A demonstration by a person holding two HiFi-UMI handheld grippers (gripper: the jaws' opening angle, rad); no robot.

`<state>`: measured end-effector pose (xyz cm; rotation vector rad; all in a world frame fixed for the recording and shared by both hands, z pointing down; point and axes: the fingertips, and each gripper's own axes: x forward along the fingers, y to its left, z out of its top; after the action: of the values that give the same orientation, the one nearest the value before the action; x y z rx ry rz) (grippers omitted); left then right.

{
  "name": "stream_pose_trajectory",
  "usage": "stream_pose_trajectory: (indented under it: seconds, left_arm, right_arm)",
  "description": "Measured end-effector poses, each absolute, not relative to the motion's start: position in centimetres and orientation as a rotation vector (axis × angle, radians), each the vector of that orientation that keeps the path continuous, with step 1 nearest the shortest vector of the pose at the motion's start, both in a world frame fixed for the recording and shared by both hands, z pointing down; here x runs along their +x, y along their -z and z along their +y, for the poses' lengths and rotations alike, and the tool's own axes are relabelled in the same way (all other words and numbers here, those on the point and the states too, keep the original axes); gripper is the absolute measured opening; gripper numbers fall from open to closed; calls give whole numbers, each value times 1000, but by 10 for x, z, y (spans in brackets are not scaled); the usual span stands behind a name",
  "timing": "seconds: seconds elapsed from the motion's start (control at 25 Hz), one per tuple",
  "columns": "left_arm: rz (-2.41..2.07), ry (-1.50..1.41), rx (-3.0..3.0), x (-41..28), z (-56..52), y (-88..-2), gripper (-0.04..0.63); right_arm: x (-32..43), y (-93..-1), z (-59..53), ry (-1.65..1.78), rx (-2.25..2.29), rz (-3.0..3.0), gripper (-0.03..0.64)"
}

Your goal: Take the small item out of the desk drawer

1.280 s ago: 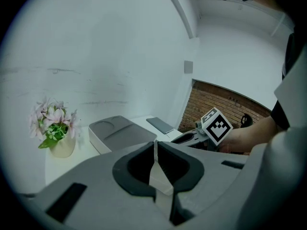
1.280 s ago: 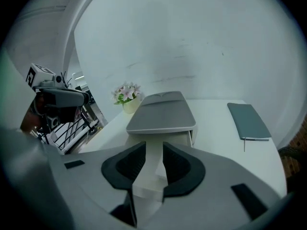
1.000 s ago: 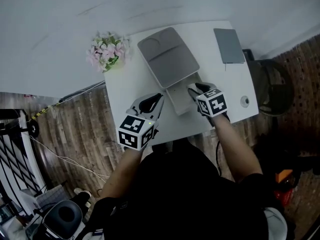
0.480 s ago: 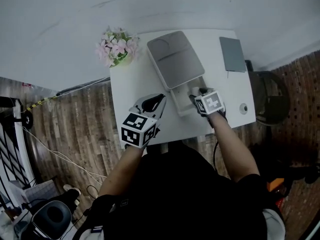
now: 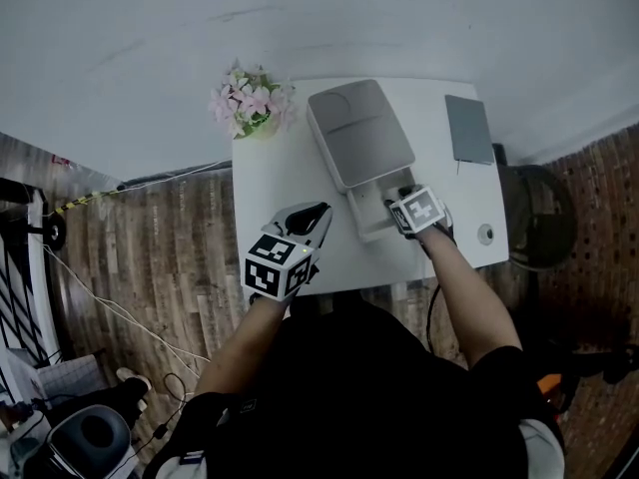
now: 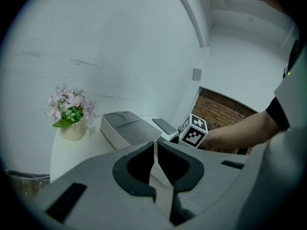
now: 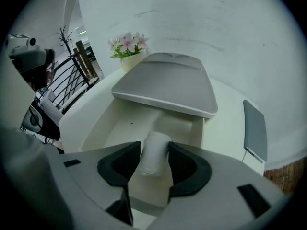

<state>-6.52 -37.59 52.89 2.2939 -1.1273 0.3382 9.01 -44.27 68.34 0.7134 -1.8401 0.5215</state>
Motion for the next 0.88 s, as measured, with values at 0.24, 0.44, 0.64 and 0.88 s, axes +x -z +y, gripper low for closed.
stream_pose_trajectory:
  seconds: [0.24,0.44,0.64,0.88]
  left_arm:
    - [-1131,-349,2273,-67,-368,-533,32]
    - [-1152,-357,2255,-76,-368,-534,32]
    - [-1149,-372,2251,-76,-367,-536,32]
    - [-1142,-381,2245,-77,-361,-537,32]
  right_arm:
    - [72,-693,-444,-484,615,-1827,182]
    - [52,-692,-439,-511,578,-1895,179]
    - [52,-700,-436,-487,549,-1880,201]
    - [49,-707,-432,-431,522,-1871,201]
